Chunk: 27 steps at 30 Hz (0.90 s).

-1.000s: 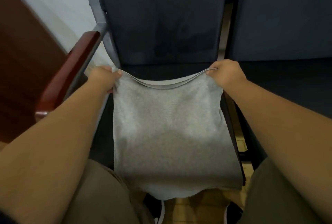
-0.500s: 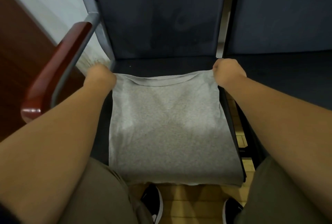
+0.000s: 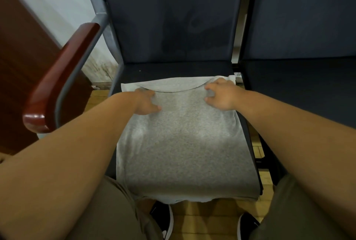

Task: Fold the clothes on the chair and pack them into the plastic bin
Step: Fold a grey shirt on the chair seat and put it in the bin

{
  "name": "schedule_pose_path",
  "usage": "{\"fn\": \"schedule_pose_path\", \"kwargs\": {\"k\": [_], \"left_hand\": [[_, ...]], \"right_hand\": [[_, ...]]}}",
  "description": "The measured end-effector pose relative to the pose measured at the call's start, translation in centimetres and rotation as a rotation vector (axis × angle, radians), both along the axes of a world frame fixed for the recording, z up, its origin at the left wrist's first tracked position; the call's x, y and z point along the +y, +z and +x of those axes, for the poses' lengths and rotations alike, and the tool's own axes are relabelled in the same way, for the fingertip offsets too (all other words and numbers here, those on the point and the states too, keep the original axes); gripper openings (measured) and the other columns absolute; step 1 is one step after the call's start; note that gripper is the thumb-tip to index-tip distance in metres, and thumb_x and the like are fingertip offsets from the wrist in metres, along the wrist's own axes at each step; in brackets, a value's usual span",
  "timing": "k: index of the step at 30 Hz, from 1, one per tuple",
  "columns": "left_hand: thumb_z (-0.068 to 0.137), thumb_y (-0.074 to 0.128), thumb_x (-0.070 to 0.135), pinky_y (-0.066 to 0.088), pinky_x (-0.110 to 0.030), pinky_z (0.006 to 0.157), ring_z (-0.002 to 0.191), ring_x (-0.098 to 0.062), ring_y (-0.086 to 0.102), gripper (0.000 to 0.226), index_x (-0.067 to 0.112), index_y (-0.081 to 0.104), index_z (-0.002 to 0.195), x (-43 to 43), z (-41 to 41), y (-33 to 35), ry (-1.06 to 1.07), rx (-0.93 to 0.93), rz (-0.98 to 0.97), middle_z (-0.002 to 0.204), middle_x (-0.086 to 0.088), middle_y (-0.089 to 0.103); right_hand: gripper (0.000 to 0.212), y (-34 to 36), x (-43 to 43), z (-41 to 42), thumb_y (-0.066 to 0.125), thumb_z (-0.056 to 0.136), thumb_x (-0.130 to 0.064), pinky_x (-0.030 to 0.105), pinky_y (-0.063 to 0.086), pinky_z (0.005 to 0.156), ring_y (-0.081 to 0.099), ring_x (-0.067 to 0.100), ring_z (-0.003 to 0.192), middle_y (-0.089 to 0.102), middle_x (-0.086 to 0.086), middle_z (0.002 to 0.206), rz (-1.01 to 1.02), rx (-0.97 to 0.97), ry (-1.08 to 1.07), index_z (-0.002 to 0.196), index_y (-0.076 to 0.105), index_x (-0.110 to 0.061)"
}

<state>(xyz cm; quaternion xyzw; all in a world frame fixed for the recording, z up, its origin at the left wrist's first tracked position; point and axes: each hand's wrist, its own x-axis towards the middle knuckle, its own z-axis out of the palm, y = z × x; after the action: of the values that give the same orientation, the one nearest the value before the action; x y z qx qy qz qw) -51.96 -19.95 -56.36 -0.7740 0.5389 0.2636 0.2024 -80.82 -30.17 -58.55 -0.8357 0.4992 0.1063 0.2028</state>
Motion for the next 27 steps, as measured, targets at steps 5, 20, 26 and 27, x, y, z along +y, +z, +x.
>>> {"fn": "schedule_pose_path", "kwargs": {"k": [5, 20, 26, 27], "left_hand": [[0.101, 0.044, 0.072, 0.022, -0.058, 0.126, 0.16, -0.04, 0.016, 0.087, 0.036, 0.004, 0.169, -0.9, 0.8, -0.6, 0.025, -0.006, -0.081, 0.177, -0.008, 0.001], [0.098, 0.046, 0.076, 0.023, -0.057, 0.127, 0.16, -0.042, 0.016, 0.1, 0.022, 0.003, 0.17, -2.4, -0.4, 0.0, 0.197, -0.083, -0.078, 0.176, -0.015, 0.001], [0.098, 0.051, 0.072, 0.03, -0.051, 0.122, 0.153, -0.038, 0.033, 0.093, 0.018, 0.02, 0.167, 0.7, 0.3, 0.5, 0.126, -0.031, 0.015, 0.17, -0.013, 0.029], [0.097, 0.048, 0.076, 0.028, -0.054, 0.123, 0.155, -0.04, 0.028, 0.096, 0.021, 0.015, 0.168, 1.2, 0.5, 0.2, 0.106, -0.036, 0.025, 0.172, -0.015, 0.022]], "right_hand": [[0.065, -0.1, -0.6, 0.2, 0.048, 0.103, -0.062, 0.053, 0.033, 0.118, 0.019, 0.037, 0.154, 0.014, -0.001, 0.172, -0.013, 0.001, -0.035, 0.163, 0.03, -0.043], [0.072, 1.0, 0.8, 1.8, 0.042, 0.1, -0.072, 0.053, 0.027, 0.122, 0.022, 0.04, 0.153, 0.012, 0.01, 0.173, -0.098, 0.103, -0.089, 0.163, 0.028, -0.04], [0.082, 1.1, 2.3, 2.8, 0.043, 0.099, -0.075, 0.053, 0.024, 0.123, 0.012, 0.038, 0.158, 0.006, 0.004, 0.175, 0.031, 0.053, -0.05, 0.168, 0.014, -0.041], [0.083, 0.9, 2.4, 3.0, 0.043, 0.098, -0.076, 0.054, 0.024, 0.123, 0.011, 0.038, 0.158, 0.006, 0.004, 0.175, 0.038, 0.071, -0.043, 0.167, 0.013, -0.042]]}}
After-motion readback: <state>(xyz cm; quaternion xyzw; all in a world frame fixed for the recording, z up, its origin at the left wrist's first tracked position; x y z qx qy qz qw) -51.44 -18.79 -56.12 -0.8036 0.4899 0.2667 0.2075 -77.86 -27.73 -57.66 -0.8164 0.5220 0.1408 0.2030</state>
